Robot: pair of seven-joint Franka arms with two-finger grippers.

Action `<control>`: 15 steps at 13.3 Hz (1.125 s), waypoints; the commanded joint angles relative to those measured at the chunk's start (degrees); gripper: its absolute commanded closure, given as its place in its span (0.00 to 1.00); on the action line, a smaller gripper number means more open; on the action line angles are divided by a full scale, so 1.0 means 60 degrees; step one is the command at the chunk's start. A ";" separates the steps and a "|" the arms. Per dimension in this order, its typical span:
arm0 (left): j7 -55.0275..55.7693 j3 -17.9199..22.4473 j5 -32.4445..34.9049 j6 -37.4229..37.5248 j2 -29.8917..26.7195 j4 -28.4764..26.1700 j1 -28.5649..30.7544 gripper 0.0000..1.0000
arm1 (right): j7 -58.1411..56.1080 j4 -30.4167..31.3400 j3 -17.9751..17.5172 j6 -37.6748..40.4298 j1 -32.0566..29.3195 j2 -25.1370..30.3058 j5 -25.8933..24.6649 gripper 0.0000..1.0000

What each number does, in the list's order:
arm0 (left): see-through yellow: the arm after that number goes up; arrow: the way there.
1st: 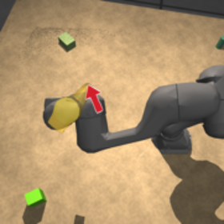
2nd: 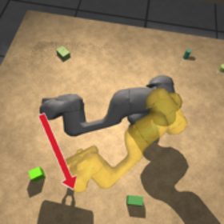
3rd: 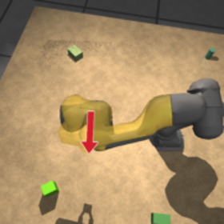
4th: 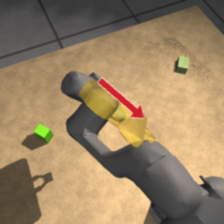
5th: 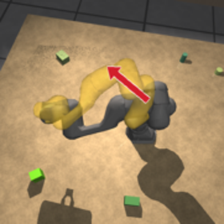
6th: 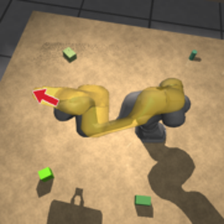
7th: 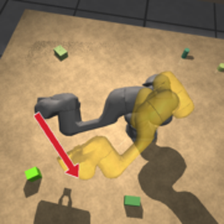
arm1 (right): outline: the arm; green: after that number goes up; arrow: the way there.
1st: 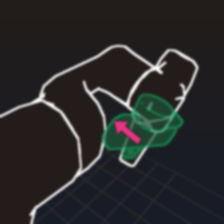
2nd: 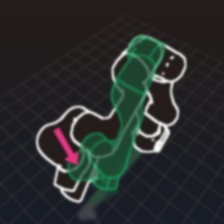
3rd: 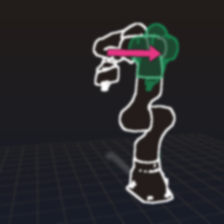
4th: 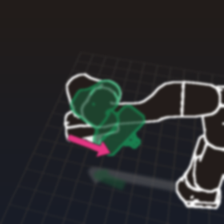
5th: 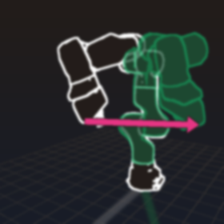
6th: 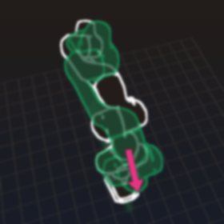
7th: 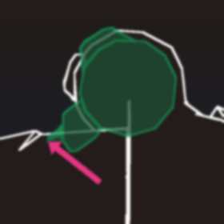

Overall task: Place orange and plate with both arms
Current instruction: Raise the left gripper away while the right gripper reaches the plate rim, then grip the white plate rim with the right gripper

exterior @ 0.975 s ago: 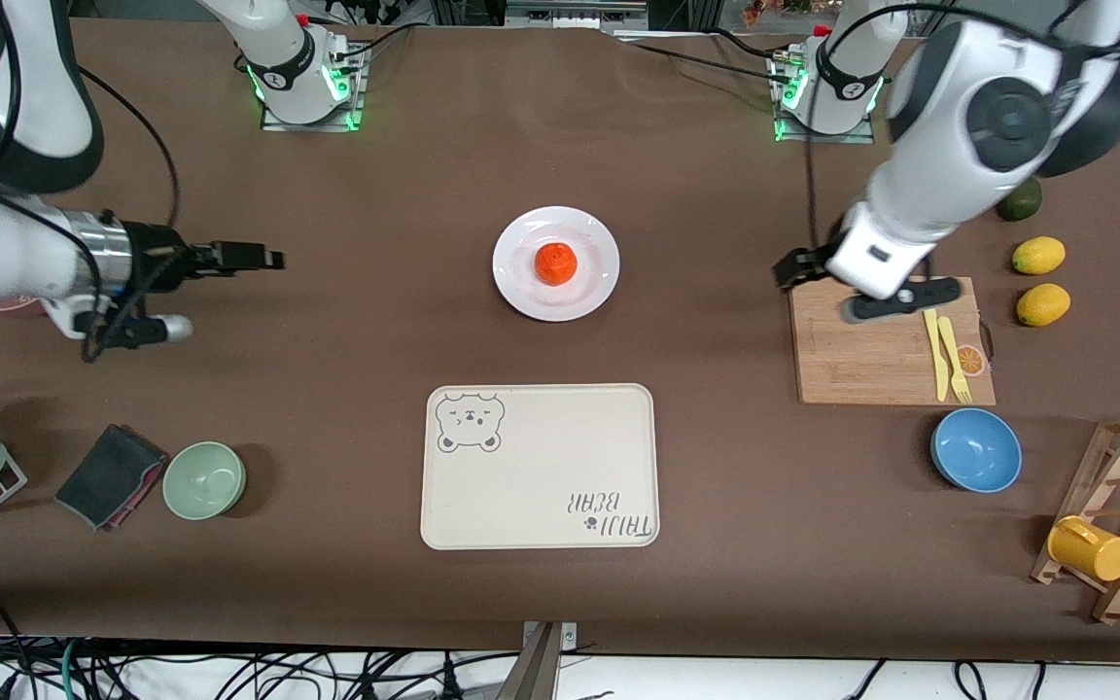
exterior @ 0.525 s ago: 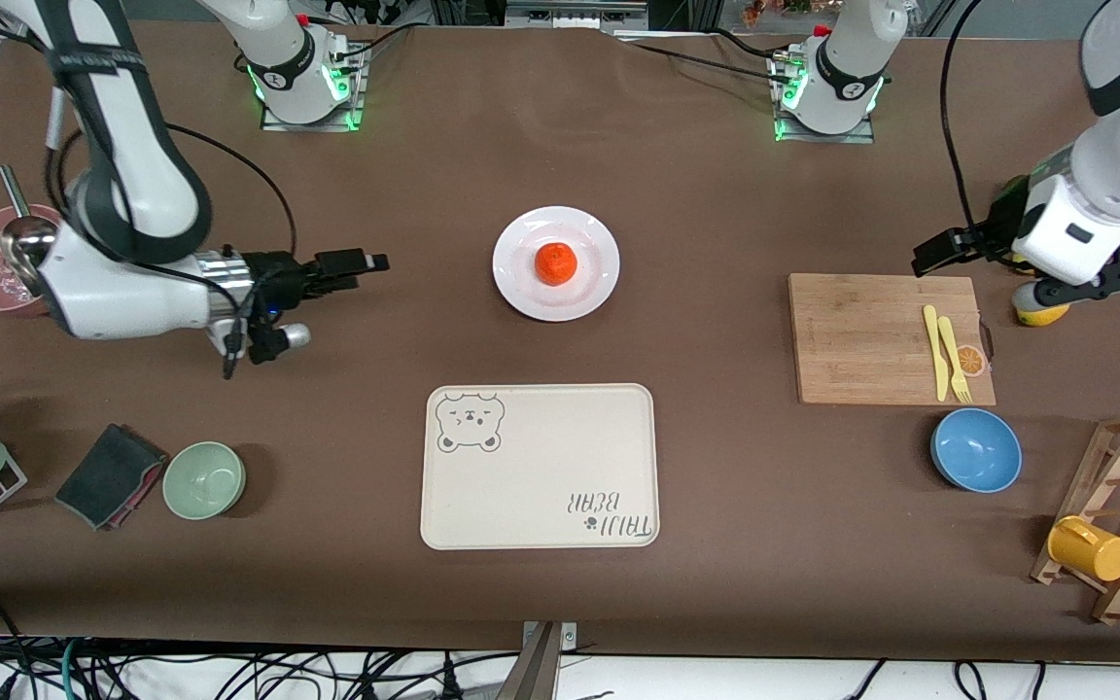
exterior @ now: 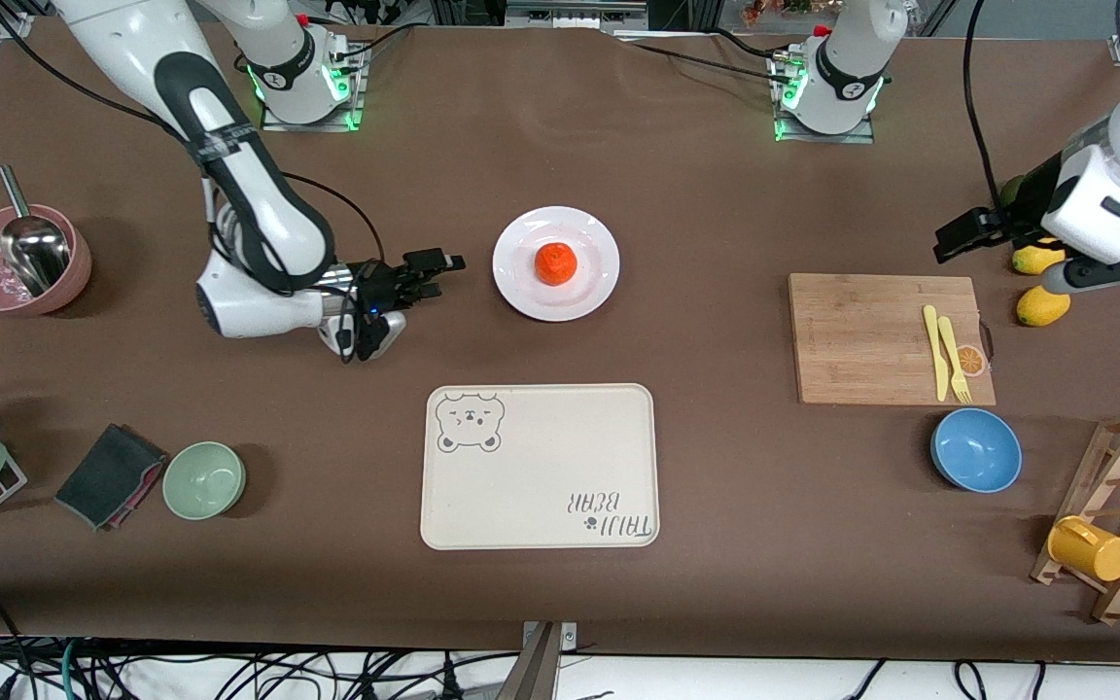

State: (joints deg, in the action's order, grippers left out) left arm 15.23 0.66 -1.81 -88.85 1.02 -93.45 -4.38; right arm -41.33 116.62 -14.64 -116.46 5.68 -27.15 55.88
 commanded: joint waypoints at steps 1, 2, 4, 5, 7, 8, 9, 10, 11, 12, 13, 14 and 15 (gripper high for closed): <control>-0.0385 0.0065 0.0229 0.0728 0.0122 0.0867 0.0013 0.00 | -0.0843 0.0278 -0.0342 -0.0845 0.0064 -0.0277 0.0558 0.02; -0.0385 0.0080 0.0229 0.0890 0.0195 0.1115 -0.0002 0.00 | -0.1484 0.0294 -0.0445 -0.1037 0.0064 -0.0526 0.0937 0.05; -0.0400 0.0197 0.0229 0.0921 0.0210 0.1249 -0.0002 0.00 | -0.2701 0.0294 -0.0606 -0.1345 0.0137 -0.1112 0.1991 0.07; -0.0400 0.0226 0.0229 0.0921 0.0210 0.1250 -0.0016 0.00 | -0.3011 0.0280 -0.0607 -0.1361 0.0181 -0.1303 0.2228 0.08; -0.0400 0.0270 0.0229 0.0936 0.0195 0.1235 -0.0031 0.00 | -0.3087 0.0265 -0.0607 -0.1477 0.0385 -0.1437 0.2609 0.16; -0.0400 0.0285 0.0229 0.1008 0.0195 0.1220 -0.0060 0.00 | -0.3087 0.0265 -0.0607 -0.1551 0.0517 -0.1495 0.2843 0.21; -0.0386 0.0285 0.0215 0.1009 0.0210 0.1220 -0.0075 0.00 | -0.3087 0.0236 -0.0607 -0.1740 0.0663 -0.1597 0.2976 0.23; -0.0385 0.0256 0.0127 0.1023 0.0225 0.1235 -0.0003 0.00 | -0.3087 0.0221 -0.0607 -0.1945 0.0781 -0.1656 0.3064 0.25; -0.0385 0.0241 0.0098 0.0995 0.0239 0.1220 -0.0002 0.00 | -0.3087 0.0206 -0.0607 -0.2034 0.0840 -0.1700 0.3108 0.28; -0.0385 0.0212 0.0097 0.0994 0.0254 0.1220 -0.0002 0.00 | -0.3087 0.0192 -0.0607 -0.2078 0.0840 -0.1759 0.3094 0.32; -0.0385 0.0198 0.0097 0.0994 0.0269 0.1220 -0.0002 0.00 | -0.3087 0.0192 -0.0607 -0.2108 0.0855 -0.1774 0.3109 0.43; -0.0400 0.0197 0.0097 0.1023 0.0269 0.1191 -0.0002 0.00 | -0.3102 0.0192 -0.0592 -0.2108 0.0870 -0.1788 0.3094 0.60; -0.0400 0.0197 0.0097 0.1082 0.0254 0.1162 0.0027 0.00 | -0.3087 0.0177 -0.0592 -0.2108 0.0942 -0.1861 0.3094 0.80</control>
State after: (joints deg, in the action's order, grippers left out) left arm 14.16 1.97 -1.80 -84.05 1.74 -88.01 -4.40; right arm -59.08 118.38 -17.98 -128.35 10.85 -37.25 73.27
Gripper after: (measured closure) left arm 0.000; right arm 0.520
